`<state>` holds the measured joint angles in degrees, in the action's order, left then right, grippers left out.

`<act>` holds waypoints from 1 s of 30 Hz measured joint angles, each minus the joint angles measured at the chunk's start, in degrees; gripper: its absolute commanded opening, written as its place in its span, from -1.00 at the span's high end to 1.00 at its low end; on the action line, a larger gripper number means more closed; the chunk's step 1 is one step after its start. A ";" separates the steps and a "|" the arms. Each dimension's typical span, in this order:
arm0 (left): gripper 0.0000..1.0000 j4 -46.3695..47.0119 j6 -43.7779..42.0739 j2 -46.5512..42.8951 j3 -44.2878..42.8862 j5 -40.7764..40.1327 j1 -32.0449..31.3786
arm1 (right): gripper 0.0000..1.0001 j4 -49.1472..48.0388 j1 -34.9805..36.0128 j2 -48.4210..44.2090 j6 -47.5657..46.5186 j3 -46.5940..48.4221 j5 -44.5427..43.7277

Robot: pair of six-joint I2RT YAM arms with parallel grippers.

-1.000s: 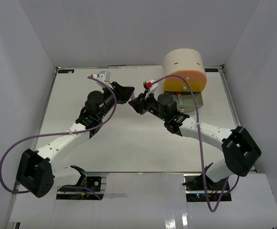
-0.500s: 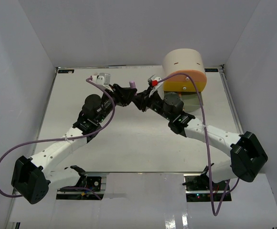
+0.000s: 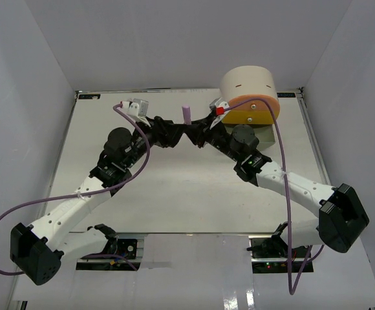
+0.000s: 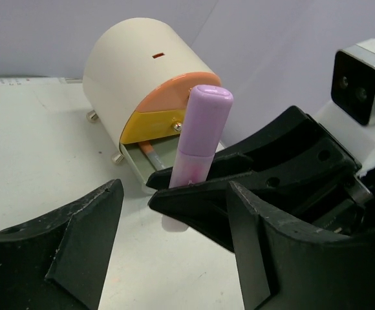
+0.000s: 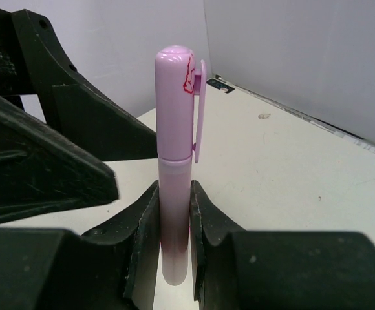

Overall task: Sort the stationery into containers
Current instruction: Close the pen cap on the pen.

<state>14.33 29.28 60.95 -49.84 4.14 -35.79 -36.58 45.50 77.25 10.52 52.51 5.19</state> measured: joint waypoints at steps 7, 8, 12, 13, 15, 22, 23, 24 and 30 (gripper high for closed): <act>-0.59 -5.97 -6.51 -3.30 -3.21 4.33 0.90 | 0.85 -1.75 -7.69 -2.32 3.26 -1.81 11.39; -0.60 -6.60 -7.23 -3.15 -4.07 6.10 1.70 | 0.85 -1.84 -8.98 -2.32 3.93 -1.81 13.46; -0.62 -7.98 -9.29 -0.52 -8.72 16.04 7.02 | 0.85 -2.25 -12.46 -2.45 5.88 -2.01 22.71; -0.62 -7.98 -9.55 0.72 -9.90 18.53 7.82 | 0.85 -2.34 -13.05 -2.56 6.43 -2.12 24.81; -0.63 -7.85 -9.88 3.41 -12.11 23.26 9.20 | 0.85 -2.56 -14.45 -2.64 7.32 -2.19 28.65; -0.68 -7.82 -11.45 10.14 -16.79 34.84 9.62 | 0.85 -2.73 -15.89 -2.67 9.09 -2.84 37.86; -0.67 -7.65 -11.45 10.69 -17.44 36.04 9.64 | 0.85 -2.75 -15.87 -2.67 9.29 -2.86 38.99; -0.67 -7.13 -11.45 11.08 -17.94 37.16 9.64 | 0.85 -2.82 -15.87 -2.67 9.46 -2.86 39.95; -0.64 -4.24 -11.39 12.46 -19.23 42.01 9.64 | 0.85 -3.02 -15.87 -2.67 10.10 -2.86 43.21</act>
<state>10.09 17.89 73.41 -69.08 46.15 -26.15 -39.59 29.63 74.59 20.62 49.65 48.40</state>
